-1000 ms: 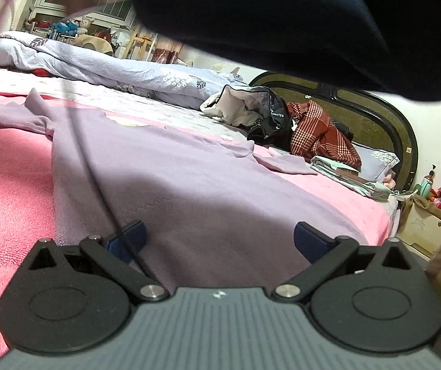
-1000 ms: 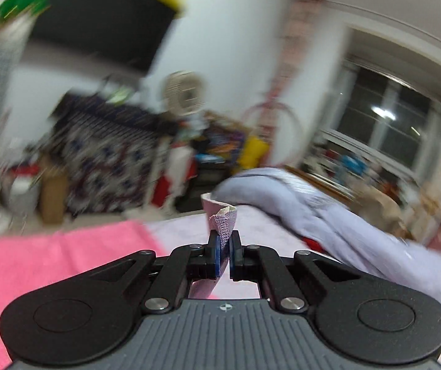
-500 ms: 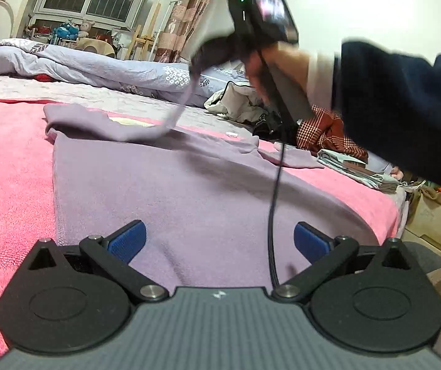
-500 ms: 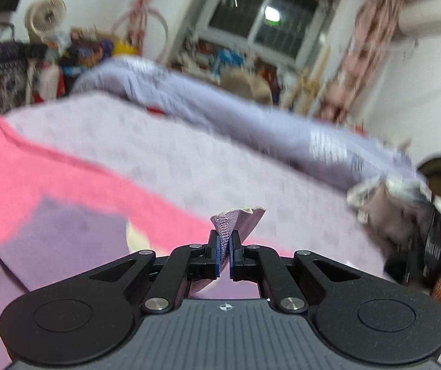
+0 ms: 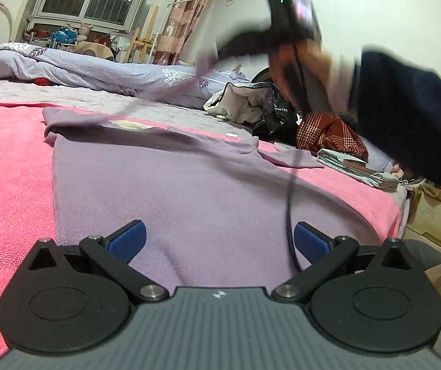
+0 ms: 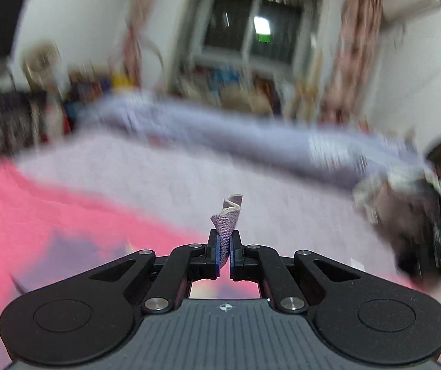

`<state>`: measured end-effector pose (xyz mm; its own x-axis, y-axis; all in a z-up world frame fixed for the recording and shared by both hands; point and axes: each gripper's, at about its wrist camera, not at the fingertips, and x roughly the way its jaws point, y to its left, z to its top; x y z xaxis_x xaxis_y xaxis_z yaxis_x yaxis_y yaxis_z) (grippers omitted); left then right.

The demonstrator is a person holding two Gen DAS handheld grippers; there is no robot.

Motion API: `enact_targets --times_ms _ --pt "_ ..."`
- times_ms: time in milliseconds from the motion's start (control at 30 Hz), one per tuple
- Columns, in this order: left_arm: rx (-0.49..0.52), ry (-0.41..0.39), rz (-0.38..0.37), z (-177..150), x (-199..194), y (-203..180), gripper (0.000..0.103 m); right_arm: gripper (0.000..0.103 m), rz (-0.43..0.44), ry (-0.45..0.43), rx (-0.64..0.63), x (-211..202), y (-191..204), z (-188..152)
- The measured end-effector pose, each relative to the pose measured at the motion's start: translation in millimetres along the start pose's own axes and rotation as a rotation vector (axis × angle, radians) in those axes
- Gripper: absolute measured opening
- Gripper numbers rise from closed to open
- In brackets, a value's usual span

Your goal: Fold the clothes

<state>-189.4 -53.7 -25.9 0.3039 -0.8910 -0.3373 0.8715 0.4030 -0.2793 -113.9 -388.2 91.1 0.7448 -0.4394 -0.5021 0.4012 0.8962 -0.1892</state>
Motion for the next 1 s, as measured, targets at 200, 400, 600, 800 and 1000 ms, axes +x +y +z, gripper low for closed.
enact_targets --times_ms 200,400,600,800,1000 --pt "0.001 -0.002 0.0 -1.8 0.5 0.7 0.102 0.009 0.022 0.257 0.198 42.2 -35.7 -85.6" --pt "0.001 -0.002 -0.001 -1.1 2.4 3.8 0.102 0.039 -0.13 0.271 0.181 36.0 -42.7 -88.9" --pt "-0.002 -0.002 0.001 2.8 5.9 7.0 0.102 0.043 -0.42 0.233 0.004 8.6 -23.0 -73.0" --pt "0.002 -0.001 0.002 3.1 6.3 7.6 0.102 0.043 0.089 0.139 -0.033 -1.8 55.2 -38.7" --pt "0.006 0.002 0.002 2.7 6.4 6.0 0.102 0.043 0.402 0.212 -0.108 22.3 142.5 -31.1"
